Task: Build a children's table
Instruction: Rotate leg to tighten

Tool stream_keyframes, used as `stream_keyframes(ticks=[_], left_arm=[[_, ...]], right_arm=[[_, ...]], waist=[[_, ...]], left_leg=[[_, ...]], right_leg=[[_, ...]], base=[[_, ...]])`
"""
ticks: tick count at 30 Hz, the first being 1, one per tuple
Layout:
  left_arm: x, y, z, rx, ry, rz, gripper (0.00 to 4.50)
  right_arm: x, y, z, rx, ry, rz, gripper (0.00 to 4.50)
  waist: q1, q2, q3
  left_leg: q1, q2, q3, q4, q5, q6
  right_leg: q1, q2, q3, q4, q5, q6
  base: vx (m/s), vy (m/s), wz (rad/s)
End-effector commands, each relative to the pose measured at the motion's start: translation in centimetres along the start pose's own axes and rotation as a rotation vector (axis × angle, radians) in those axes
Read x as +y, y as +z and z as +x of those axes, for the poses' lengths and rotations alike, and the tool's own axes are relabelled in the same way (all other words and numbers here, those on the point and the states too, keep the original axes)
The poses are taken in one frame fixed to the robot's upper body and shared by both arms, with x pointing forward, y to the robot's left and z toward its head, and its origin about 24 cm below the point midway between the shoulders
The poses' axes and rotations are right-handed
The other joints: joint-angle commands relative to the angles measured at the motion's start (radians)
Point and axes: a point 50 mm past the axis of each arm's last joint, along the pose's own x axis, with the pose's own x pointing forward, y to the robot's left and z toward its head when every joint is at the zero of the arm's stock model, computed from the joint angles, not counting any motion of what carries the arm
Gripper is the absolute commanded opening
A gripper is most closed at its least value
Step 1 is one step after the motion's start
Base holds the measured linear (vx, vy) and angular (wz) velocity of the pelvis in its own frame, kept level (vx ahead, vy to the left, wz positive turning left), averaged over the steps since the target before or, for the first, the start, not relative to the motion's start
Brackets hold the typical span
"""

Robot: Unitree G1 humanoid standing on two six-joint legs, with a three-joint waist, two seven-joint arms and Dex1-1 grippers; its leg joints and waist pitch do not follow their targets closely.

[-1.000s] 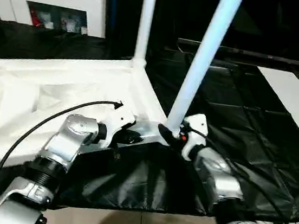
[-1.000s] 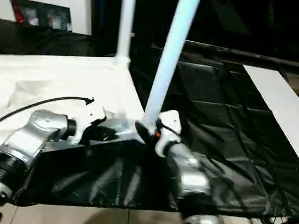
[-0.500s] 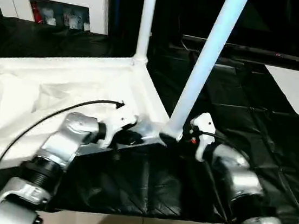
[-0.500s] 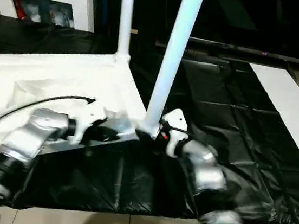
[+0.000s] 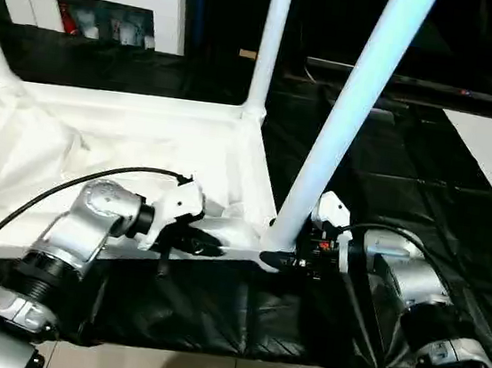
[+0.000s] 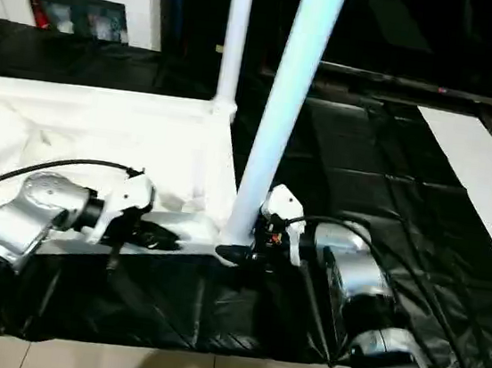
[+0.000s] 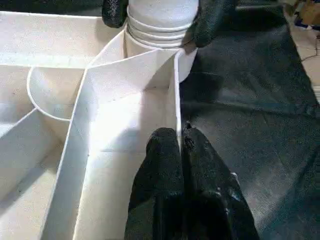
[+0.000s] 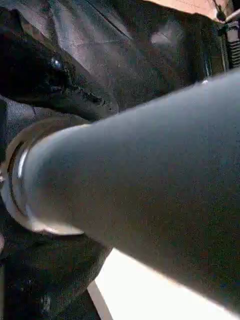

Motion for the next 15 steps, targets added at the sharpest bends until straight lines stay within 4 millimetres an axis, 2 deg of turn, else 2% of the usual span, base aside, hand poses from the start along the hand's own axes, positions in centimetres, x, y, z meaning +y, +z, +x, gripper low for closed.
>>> stream_keyframes(ticks=[1,5,12,14,15], left_arm=[[-0.4,0.1,0.4,0.021,-0.08,0.019,0.0],[-0.3,0.1,0.2,0.026,-0.086,0.022,0.0],[-0.1,0.1,0.5,0.022,-0.059,0.002,0.0],[0.3,0.3,1.3,0.013,0.008,-0.012,0.0],[0.5,0.5,1.5,0.007,0.029,-0.017,0.0]], right_arm=[[-0.2,0.3,0.0,0.018,0.011,-0.011,3.19],[-0.1,0.2,0.3,0.015,0.026,-0.01,2.88],[0.2,-0.3,0.9,-0.01,-0.028,0.023,2.74],[0.2,-0.7,1.6,-0.037,-0.135,0.065,2.73],[0.1,-0.8,1.8,-0.041,-0.168,0.074,2.73]], waist=[[0.001,0.007,-0.055],[0.001,0.007,-0.055],[0.0,0.011,-0.055],[0.0,0.011,-0.053],[-0.004,0.007,-0.049]], left_leg=[[0.001,-0.001,0.014,-0.056,-0.134,0.053],[0.0,-0.002,0.014,-0.056,-0.139,0.048],[0.001,-0.003,0.014,-0.056,-0.136,0.042],[0.002,-0.003,0.013,-0.058,-0.16,0.033],[0.004,-0.004,0.012,-0.061,-0.189,0.022]], right_leg=[[0.056,-0.064,0.047,-0.065,-0.089,-0.243],[0.057,-0.063,0.047,-0.065,-0.093,-0.24],[0.057,-0.062,0.047,-0.063,-0.073,-0.245],[0.055,-0.064,0.047,-0.069,-0.117,-0.236],[0.052,-0.064,0.047,-0.077,-0.178,-0.219]], base=[[0.0,0.0,0.0],[0.0,0.0,0.0],[0.0,0.0,0.0],[0.0,0.0,0.0],[0.0,0.0,0.0]])
